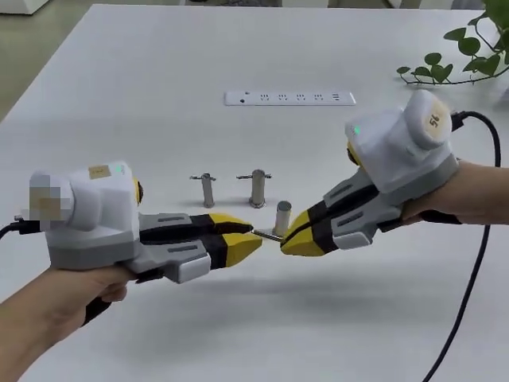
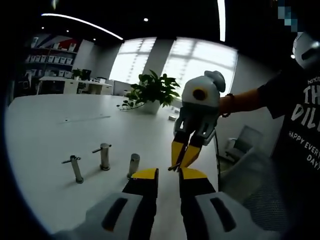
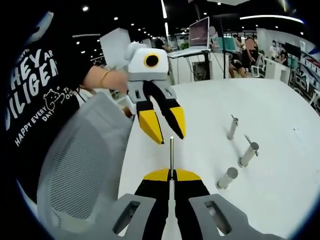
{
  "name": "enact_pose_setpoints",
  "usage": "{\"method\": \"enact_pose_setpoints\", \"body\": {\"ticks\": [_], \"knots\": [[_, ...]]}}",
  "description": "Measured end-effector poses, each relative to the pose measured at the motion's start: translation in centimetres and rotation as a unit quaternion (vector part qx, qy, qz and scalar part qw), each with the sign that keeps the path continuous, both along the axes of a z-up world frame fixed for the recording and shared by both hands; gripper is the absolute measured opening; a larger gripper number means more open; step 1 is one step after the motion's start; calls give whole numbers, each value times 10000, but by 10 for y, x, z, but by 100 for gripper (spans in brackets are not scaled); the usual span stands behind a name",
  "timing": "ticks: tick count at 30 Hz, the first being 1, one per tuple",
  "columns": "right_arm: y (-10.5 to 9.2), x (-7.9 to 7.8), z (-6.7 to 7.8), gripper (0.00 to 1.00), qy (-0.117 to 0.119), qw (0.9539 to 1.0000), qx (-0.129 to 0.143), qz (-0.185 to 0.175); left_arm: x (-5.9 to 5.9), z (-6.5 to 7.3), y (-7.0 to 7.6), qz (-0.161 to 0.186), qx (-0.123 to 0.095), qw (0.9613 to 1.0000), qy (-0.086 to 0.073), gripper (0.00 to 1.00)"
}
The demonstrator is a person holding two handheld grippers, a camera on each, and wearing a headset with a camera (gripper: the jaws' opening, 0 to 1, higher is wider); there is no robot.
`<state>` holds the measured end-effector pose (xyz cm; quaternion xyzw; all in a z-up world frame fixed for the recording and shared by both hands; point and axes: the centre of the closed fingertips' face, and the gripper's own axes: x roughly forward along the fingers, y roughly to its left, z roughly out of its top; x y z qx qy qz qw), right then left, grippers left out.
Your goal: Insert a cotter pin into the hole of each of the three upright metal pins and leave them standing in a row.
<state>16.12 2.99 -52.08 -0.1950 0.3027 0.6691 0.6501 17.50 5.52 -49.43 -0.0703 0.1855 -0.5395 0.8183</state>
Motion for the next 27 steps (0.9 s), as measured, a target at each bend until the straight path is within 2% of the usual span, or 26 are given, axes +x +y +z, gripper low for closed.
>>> {"method": "enact_pose_setpoints", "body": {"ticks": [6, 8, 11, 16, 23, 27], "knots": [[-16, 12, -11, 0, -208, 9986, -472, -81, 9, -7, 1, 260, 304, 9989, -237, 17], [-21, 16, -14, 0, -294, 9977, -601, -90, 15, -14, 3, 424, 565, 9968, -371, 18], [-30, 23, -18, 0, -403, 9958, -808, -122, 19, -19, 2, 543, 796, 9939, -540, 19], [-41, 34, -23, 0, -541, 9930, -1037, -149, 23, -25, -6, 660, 1053, 9888, -822, 20], [-54, 50, -31, 0, -712, 9883, -1339, -135, 35, -36, -9, 984, 1199, 9846, -804, 20], [-59, 58, -35, 0, -807, 9855, -1485, -118, 43, -44, -12, 1118, 1254, 9833, -703, 20]]}}
